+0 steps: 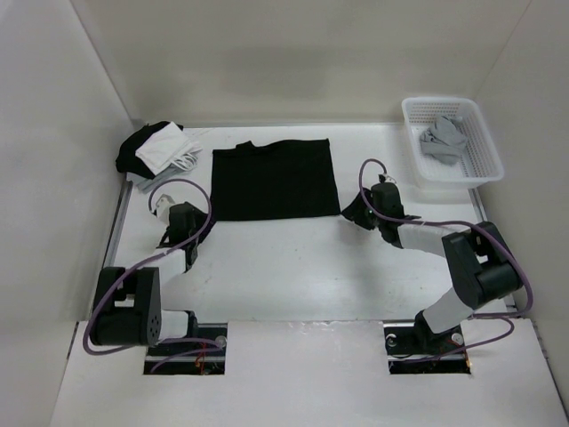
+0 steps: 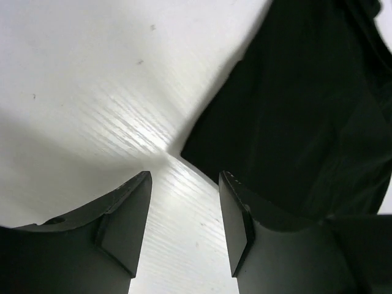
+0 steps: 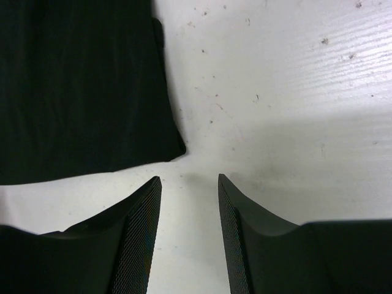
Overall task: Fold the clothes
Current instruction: Fold the tank top
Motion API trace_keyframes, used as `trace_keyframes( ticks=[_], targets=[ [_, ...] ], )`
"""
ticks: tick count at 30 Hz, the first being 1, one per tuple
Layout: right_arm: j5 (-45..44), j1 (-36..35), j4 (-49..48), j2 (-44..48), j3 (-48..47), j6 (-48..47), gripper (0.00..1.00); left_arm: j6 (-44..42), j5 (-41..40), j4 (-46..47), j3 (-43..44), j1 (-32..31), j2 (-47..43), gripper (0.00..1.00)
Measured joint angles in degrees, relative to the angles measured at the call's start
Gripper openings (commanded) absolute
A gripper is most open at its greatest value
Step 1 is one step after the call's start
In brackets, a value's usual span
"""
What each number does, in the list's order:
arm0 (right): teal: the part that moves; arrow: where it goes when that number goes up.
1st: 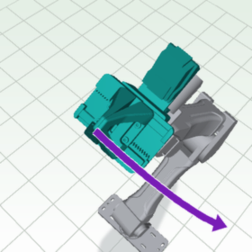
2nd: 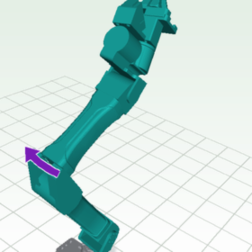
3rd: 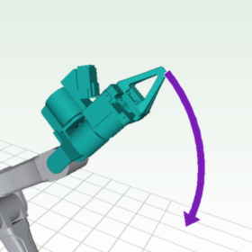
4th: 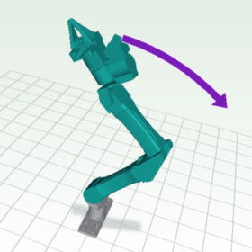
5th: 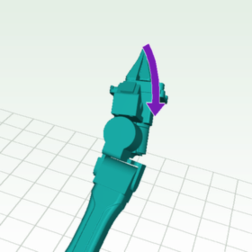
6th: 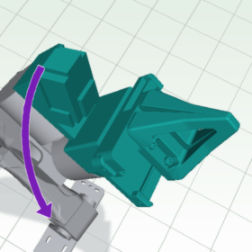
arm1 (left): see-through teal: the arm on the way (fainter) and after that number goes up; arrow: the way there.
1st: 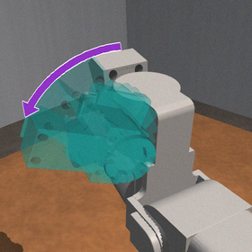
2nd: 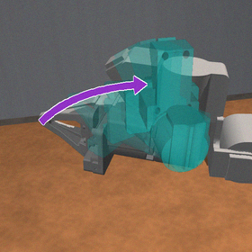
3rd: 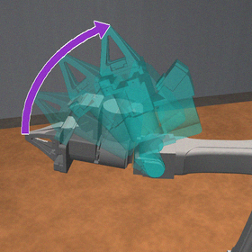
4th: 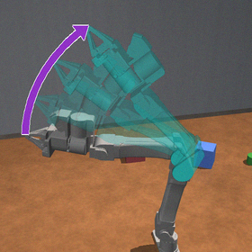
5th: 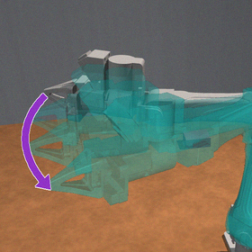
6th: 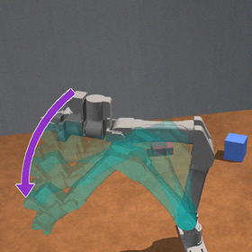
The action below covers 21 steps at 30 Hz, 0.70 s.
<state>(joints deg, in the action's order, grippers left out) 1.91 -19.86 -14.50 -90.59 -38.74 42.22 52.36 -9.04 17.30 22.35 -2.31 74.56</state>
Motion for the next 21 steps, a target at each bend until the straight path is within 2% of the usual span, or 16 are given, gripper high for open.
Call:
trace_keyframes(
  ticks=[9,11,13,17,21],
  targets=[
    [0.0,0.0,-2.4,-3.2,-0.3,2.3,0.47,3.9,4.4,7.4,1.0,2.3,8.4,0.33],
    [0.0,0.0,-2.9,-3.5,-0.3,2.9,0.48,4.5,4.7,8.0,1.3,2.4,9.4,0.27],
    [0.0,0.0,-3.3,-3.9,-0.4,3.4,0.48,5.2,4.9,8.9,1.4,2.4,10.4,0.18],
    [0.2,0.0,-4.1,-5.0,-1.3,4.6,0.50,6.3,5.2,10.5,1.4,2.6,12.2,0.10],
    [1.0,0.0,-4.4,-7.5,-3.6,5.6,0.43,7.2,5.6,12.1,1.4,3.1,13.2,0.07]
  ],
)
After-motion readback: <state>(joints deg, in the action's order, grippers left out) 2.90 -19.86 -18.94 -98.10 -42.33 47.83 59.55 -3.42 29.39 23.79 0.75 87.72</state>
